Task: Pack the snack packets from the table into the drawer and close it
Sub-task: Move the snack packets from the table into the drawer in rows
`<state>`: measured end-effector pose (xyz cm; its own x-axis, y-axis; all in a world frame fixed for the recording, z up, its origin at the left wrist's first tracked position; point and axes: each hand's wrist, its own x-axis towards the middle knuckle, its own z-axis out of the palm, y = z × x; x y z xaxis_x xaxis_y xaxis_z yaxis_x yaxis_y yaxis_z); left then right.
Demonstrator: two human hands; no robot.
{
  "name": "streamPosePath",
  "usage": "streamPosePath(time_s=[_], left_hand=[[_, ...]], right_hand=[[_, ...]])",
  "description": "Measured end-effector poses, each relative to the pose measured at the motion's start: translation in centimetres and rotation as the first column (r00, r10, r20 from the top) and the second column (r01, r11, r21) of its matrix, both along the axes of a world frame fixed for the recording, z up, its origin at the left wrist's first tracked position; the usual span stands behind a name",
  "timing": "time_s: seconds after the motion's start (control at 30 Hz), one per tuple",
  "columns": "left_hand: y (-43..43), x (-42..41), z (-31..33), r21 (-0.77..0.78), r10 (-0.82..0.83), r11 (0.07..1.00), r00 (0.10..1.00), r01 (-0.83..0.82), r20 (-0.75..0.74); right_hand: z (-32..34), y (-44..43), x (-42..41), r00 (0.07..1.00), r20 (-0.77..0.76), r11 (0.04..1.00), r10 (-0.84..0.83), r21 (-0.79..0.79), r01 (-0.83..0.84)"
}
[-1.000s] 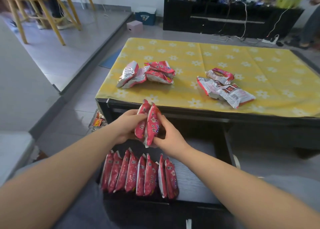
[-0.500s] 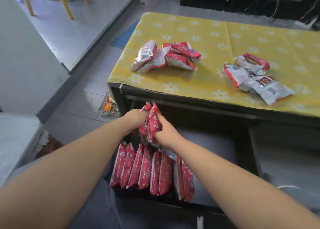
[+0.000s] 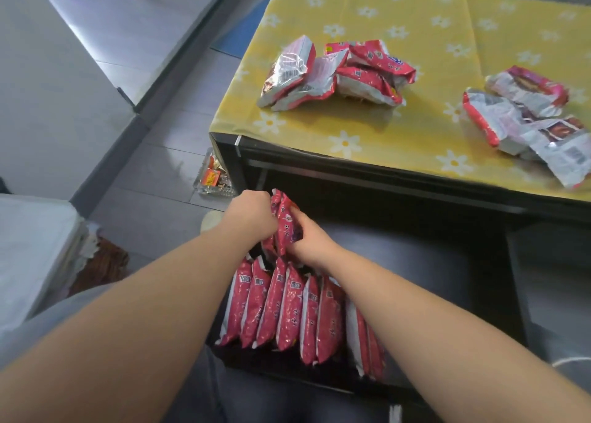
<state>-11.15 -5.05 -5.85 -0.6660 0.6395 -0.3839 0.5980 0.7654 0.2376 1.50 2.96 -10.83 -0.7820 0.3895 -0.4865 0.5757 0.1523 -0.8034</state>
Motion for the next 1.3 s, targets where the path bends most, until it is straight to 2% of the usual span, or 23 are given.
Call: streamPosePath(time_s=[0.17, 0.4, 0.47, 0.6, 0.8, 1.0, 1.17, 1.3], left_hand=[[-0.7, -0.4, 1.0, -0.068, -0.004, 0.998, 0.997, -0.001, -0.078], [-1.3, 0.1, 1.5, -0.175, -0.017, 0.984, 0.999, 0.010, -0.036], [-1.4, 0.1, 1.5, -0.174, -0.012, 0.985, 1.000, 0.007, -0.026], [-1.7, 0.4, 2.1, -0.137, 0.017, 0.990, 1.000, -0.019, -0.016], [-1.6, 2.3, 3.4, -0.011, 0.041, 0.999, 0.998, -0.042, -0.041], [-0.9, 5.1, 3.1, 0.148, -0.034, 0.988, 0.999, 0.037, -0.023], [1.0, 7.7, 3.0, 0.307, -0.100, 0.946, 0.994, 0.107, -0.037], [3.6, 10.0, 3.1, 0.378, -0.153, 0.913, 0.987, 0.156, -0.036]], right_hand=[[0.5, -1.1, -1.3, 0.998, -0.045, 0.994, 0.032, -0.103, -0.036], [-0.1, -2.3, -1.4, 0.948, 0.217, 0.971, 0.233, 0.006, -0.239], [0.2, -2.1, -1.4, 0.939, 0.224, 0.962, 0.262, 0.018, -0.273], [1.2, -1.4, -1.2, 0.967, 0.170, 0.975, 0.192, 0.079, -0.208], [3.2, 0.3, 1.3, 0.975, 0.160, 0.954, 0.155, 0.234, -0.190], [5.4, 1.7, 5.4, 0.988, 0.099, 0.902, 0.118, 0.406, -0.148], [8.5, 4.5, 10.2, 0.991, 0.105, 0.784, 0.087, 0.607, -0.133], [11.4, 9.0, 14.8, 0.989, 0.145, 0.693, 0.021, 0.711, -0.119]])
